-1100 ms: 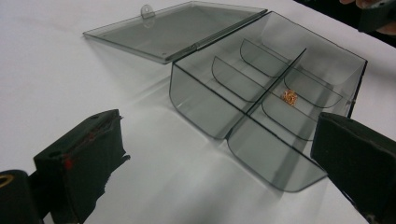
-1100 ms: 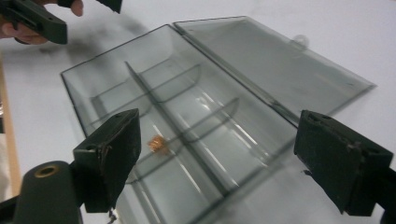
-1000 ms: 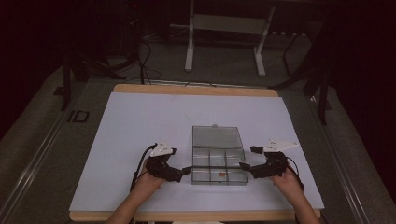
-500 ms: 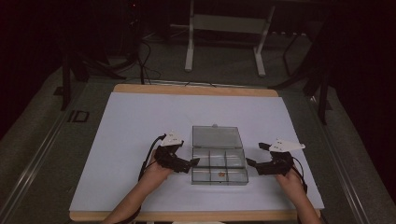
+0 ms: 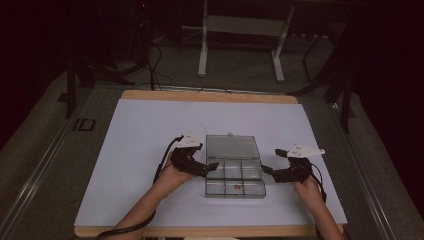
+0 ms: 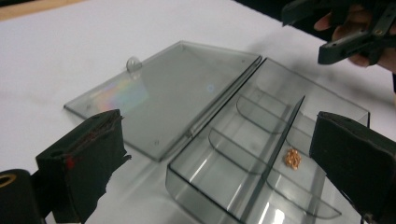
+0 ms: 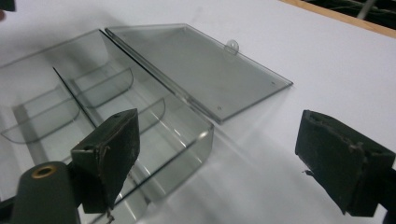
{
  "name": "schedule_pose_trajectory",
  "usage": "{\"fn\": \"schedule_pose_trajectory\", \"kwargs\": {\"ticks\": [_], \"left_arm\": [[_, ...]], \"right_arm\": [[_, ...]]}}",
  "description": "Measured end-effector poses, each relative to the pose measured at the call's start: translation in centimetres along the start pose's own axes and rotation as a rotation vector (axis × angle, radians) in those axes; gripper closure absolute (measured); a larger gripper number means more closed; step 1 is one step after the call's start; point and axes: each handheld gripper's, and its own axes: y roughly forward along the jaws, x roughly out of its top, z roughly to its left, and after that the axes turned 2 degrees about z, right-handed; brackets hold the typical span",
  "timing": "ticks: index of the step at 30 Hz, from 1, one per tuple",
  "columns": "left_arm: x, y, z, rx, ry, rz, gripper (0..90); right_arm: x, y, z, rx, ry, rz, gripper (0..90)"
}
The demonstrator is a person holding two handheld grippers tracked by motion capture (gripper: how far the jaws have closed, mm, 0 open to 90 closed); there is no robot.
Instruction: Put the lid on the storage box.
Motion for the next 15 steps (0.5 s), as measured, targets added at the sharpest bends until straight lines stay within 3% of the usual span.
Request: {"fn": "schedule_pose_trajectory", "kwargs": {"ticks": [6,13,15], "left_arm": [[1.0,0.6,0.4,0.010,0.018,-0.002,4.5],[1.8,1.4,1.7,0.029,-0.012,0.000,5.3],[2.0,1.7,2.1,0.035,-0.021,0.000,5.4]], "right_arm": [[0.7,0.6,-0.3,-0.019,0.022,-0.020,13.9],[1.9,1.1,-1.0,-0.048,0.039,-0.043,13.8],[2.3,1.4,-1.4,-0.036,0.070,-0.059,13.5]]}}
